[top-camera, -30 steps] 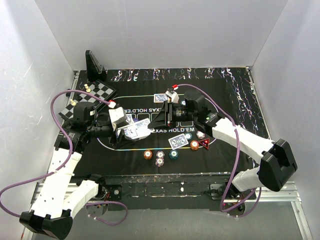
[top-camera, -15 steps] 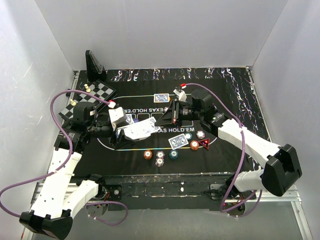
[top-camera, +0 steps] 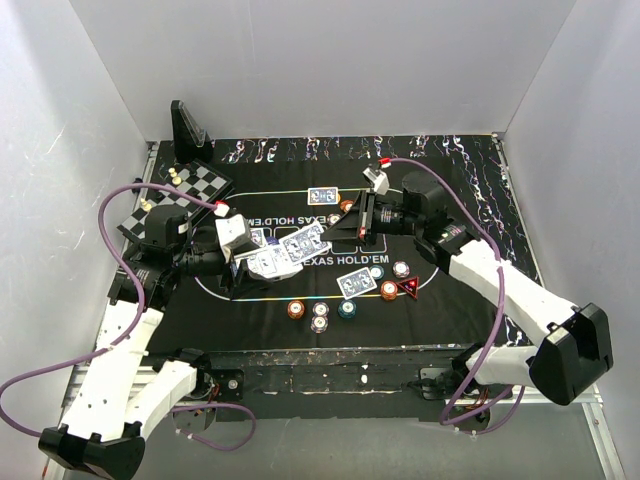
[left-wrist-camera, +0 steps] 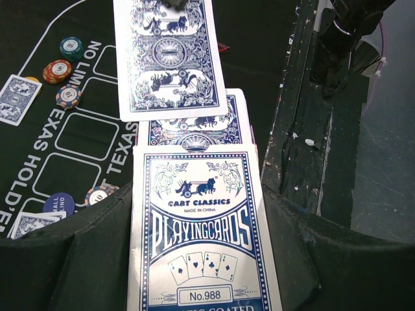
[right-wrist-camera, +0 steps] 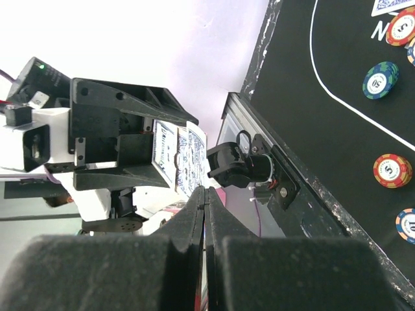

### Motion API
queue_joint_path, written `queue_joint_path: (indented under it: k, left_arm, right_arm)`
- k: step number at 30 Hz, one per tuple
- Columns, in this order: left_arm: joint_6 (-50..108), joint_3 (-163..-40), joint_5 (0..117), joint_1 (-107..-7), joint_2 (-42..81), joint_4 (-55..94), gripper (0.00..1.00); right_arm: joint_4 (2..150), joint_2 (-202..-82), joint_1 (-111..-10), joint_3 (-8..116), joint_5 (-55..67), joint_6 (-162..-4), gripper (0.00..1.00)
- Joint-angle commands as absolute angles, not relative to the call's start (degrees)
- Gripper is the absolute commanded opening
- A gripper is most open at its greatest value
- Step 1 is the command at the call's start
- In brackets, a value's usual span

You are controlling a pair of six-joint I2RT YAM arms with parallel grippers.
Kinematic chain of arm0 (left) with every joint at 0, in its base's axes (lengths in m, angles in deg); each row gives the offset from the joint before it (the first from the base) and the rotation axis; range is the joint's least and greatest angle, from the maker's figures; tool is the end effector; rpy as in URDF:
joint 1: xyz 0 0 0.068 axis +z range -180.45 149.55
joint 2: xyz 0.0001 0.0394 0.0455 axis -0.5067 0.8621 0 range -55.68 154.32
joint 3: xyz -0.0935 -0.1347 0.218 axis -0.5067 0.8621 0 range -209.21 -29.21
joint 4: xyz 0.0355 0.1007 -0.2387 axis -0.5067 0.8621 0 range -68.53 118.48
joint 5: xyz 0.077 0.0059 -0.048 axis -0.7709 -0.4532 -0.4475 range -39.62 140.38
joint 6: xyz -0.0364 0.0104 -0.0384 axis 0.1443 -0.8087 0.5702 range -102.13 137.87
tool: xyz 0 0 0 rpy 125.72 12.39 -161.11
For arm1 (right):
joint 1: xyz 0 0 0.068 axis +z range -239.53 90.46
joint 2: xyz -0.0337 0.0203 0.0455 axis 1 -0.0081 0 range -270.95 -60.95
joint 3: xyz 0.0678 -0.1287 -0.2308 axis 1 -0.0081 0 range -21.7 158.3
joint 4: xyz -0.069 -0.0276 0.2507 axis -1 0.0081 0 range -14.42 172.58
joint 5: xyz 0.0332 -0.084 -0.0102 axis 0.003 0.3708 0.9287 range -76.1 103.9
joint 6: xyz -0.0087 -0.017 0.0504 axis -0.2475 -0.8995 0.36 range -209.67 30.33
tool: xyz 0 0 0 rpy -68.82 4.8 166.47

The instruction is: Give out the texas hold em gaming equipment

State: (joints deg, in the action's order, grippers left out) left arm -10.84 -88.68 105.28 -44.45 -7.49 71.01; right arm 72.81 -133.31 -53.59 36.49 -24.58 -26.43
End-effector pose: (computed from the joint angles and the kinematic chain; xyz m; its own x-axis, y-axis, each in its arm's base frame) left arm 0.1354 -0.0637 0.3586 -0.1606 0.3247 -0.9321 0.9573 0.2811 -0.0671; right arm 0.2235 0.1893 0.3432 -0.9233 0.1939 -0.3317 -0.2865 0.2278 0.9306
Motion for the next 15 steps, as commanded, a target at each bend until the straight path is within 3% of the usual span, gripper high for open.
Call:
queue_joint_path:
  k: [1, 15]
  left_arm:
    - [-9.5, -88.3, 107.3, -44.3, -8.1, 68.2, 0.11]
    - [-7.8, -86.6, 107.2, -44.2, -9.2, 65.6, 0.09]
  right_arm:
    - [70.1, -130.8, -55.4, 35.9, -27.4, -23.8, 0.01]
    - [66.8, -132.8, -61.9, 38.8, -31.2, -19.5, 0.01]
